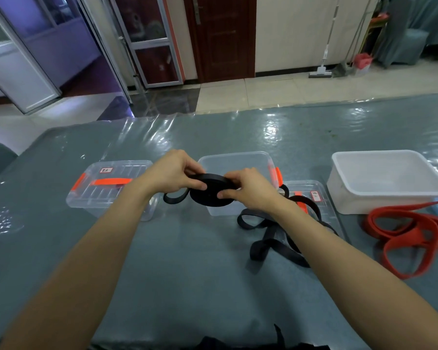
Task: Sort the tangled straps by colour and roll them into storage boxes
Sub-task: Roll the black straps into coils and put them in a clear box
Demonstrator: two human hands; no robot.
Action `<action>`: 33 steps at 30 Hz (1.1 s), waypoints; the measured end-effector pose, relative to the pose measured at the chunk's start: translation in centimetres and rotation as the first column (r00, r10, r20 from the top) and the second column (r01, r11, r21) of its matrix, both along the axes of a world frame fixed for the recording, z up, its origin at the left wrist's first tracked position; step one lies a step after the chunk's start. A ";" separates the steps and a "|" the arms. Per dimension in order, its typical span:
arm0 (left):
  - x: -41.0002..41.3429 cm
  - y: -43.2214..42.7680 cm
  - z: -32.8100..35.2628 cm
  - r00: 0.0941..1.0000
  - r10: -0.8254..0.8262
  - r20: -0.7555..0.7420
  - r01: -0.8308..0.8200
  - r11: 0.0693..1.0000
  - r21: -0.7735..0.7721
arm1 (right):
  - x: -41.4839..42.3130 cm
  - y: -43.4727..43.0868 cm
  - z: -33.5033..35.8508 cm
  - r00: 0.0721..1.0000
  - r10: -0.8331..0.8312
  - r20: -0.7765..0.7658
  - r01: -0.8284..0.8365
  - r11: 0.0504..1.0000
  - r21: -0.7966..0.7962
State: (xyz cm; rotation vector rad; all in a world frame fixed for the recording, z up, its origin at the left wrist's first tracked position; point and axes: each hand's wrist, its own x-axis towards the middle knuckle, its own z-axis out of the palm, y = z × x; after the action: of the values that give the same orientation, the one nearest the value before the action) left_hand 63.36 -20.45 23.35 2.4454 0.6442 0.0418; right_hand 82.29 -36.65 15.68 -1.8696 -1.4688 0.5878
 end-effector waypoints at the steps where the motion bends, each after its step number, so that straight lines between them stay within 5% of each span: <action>1: -0.4 0.3 0.1 1.000 0.002 0.000 -0.002 1.000 0.000 | -0.2 0.2 0.2 1.000 0.014 0.020 -0.013 1.000 -0.027; 9: -2.8 2.1 -0.2 1.000 0.008 -0.004 -0.009 0.998 -0.055 | -1.4 1.7 1.1 0.995 0.085 0.050 -0.077 0.986 -0.145; 18: -4.3 3.9 -1.8 0.953 0.157 0.260 -0.046 0.921 -0.386 | -3.9 1.6 -0.8 0.806 -0.040 -0.591 0.057 0.998 0.010; 25: -2.7 2.9 -5.5 0.738 0.463 0.491 -0.132 0.813 -0.567 | -2.6 1.7 -1.5 0.677 -0.103 -0.728 0.212 0.976 0.059; 33: 2.0 0.7 -8.9 0.468 0.718 0.515 -0.249 0.666 -0.703 | -0.7 2.8 -2.9 0.549 -0.139 -0.824 0.311 0.949 0.047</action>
State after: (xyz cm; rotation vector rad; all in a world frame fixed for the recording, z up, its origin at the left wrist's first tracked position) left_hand 65.31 -19.76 14.43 1.3532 0.8109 0.9807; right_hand 81.61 -33.86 12.79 -1.2842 -0.6069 0.9739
